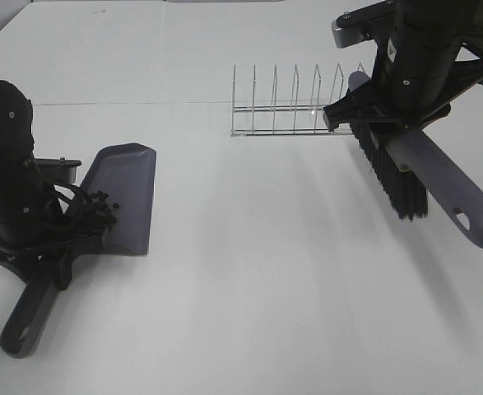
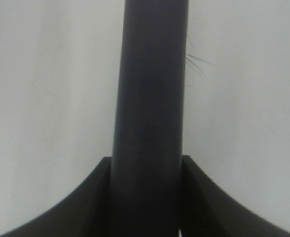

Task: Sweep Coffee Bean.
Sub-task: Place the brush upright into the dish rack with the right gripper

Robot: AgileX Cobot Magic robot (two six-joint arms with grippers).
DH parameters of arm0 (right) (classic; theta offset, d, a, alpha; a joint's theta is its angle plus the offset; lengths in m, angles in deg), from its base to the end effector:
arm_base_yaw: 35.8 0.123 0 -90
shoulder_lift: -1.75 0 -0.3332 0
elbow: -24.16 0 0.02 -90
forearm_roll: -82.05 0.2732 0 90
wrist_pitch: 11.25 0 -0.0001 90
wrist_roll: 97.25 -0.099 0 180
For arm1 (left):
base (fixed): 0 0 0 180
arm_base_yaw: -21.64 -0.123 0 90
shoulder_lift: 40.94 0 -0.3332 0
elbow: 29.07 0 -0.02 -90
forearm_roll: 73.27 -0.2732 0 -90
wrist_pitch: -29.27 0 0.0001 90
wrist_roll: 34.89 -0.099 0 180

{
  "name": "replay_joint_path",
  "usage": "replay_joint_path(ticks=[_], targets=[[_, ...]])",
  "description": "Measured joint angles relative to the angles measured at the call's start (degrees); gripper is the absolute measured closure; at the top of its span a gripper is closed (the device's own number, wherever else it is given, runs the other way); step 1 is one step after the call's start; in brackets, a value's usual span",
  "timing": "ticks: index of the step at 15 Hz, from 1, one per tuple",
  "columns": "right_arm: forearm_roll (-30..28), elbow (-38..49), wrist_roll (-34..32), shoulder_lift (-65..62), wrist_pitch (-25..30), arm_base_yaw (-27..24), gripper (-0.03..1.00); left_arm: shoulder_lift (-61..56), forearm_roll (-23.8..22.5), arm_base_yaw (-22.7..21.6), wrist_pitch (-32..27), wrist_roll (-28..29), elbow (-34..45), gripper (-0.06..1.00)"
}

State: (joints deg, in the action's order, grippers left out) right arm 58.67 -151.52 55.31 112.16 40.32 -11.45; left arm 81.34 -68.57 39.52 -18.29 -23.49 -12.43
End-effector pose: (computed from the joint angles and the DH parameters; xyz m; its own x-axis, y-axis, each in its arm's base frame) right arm 0.3760 0.1363 0.2487 -0.9221 -0.1933 -0.3351 -0.1180 0.9655 -0.2321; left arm 0.3422 -0.1167 0.1137 -0.9909 0.0557 0.1227 0.0524 0.9982 -0.0302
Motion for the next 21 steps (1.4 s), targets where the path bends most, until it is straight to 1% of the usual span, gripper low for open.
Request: replay_joint_path(ticks=[1,3,5,6,7,8,10,12,16,17,21], targets=[[0.3,0.0,-0.5,0.5,-0.9,-0.5,0.6,0.0,0.3,0.0,0.1,0.0,0.0,0.62],[4.2,-0.3,-0.6,2.1,-1.8,-3.4,0.6,0.0,0.5,0.0,0.1,0.0,0.0,0.62],[8.3,-2.1,1.9,4.0,-1.7,-6.7,0.6,0.0,0.5,0.0,0.1,0.0,0.0,0.62],[9.3,-3.1,3.0,4.5,-1.7,-7.0,0.6,0.0,0.6,0.0,0.2,0.0,0.0,0.62],[10.7,-5.6,4.6,5.8,-1.7,-7.3,0.6,0.0,0.6,0.0,0.2,0.0,0.0,0.62],[12.0,-10.6,5.7,9.3,-0.2,-8.0,0.6,-0.1,0.7,0.0,0.2,0.0,0.0,0.62],[11.9,-13.9,6.2,12.0,1.9,-8.7,0.6,-0.1,0.7,0.0,0.2,0.0,0.0,0.62],[11.5,-16.4,6.6,15.4,2.9,-9.2,0.6,-0.1,0.7,0.0,0.2,0.0,0.0,0.62],[11.5,-20.3,6.7,18.9,1.6,-9.2,0.6,-0.1,0.7,0.0,0.2,0.0,0.0,0.62],[11.5,-23.3,6.7,21.3,1.7,-9.2,0.6,-0.1,0.7,0.0,0.2,0.0,0.0,0.62],[9.6,-30.0,6.6,26.2,2.3,-9.6,0.6,-0.1,0.7,0.0,0.2,0.0,0.0,0.62]])
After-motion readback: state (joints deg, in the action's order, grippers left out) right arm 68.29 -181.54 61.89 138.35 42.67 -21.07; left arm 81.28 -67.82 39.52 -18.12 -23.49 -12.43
